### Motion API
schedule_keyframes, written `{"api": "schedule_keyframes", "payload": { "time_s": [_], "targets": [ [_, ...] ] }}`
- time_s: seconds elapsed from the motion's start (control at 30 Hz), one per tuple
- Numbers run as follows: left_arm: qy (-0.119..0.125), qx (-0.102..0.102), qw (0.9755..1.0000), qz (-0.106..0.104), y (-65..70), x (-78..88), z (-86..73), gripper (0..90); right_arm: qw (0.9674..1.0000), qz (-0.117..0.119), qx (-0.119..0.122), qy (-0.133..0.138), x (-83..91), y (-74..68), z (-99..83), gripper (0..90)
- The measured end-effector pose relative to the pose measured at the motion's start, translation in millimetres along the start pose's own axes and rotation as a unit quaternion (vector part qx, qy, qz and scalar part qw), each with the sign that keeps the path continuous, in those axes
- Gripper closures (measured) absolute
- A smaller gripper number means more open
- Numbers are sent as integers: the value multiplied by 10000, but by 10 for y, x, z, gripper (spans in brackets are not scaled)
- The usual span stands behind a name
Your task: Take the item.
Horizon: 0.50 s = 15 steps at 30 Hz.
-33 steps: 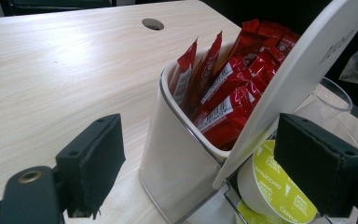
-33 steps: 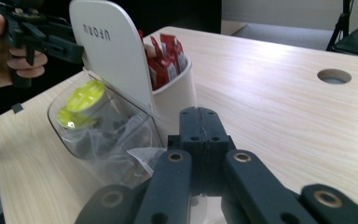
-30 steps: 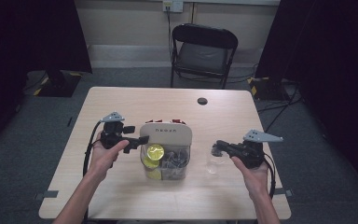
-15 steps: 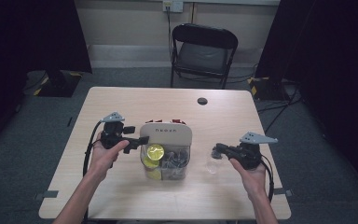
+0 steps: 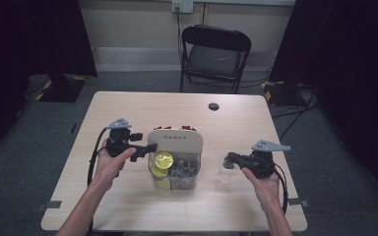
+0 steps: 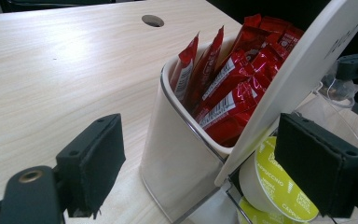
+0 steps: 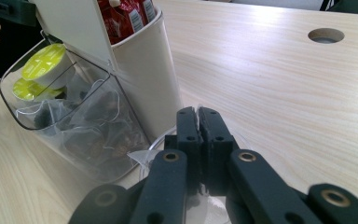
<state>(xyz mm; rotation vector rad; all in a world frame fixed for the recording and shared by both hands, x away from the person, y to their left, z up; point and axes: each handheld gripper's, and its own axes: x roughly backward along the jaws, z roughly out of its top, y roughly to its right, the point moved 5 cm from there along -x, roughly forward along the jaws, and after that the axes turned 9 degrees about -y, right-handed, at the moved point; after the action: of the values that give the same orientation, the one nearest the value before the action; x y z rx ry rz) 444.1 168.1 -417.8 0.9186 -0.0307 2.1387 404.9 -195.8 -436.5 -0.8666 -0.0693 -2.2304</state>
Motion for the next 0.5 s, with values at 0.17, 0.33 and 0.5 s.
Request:
{"api": "schedule_keyframes", "payload": {
  "time_s": [0.17,0.33,0.5],
  "targets": [
    [-1,1,10000,1,0,0,-1,157,10000,-36,-29,-2,2,12,-3,822],
    [-17,-14,10000,11,-1,3,-2,157,9999,-104,-103,26,11,26,0,750],
    [-1,1,10000,-1,-2,1,-1,158,9998,-145,-113,36,16,22,3,699]
  ]
}}
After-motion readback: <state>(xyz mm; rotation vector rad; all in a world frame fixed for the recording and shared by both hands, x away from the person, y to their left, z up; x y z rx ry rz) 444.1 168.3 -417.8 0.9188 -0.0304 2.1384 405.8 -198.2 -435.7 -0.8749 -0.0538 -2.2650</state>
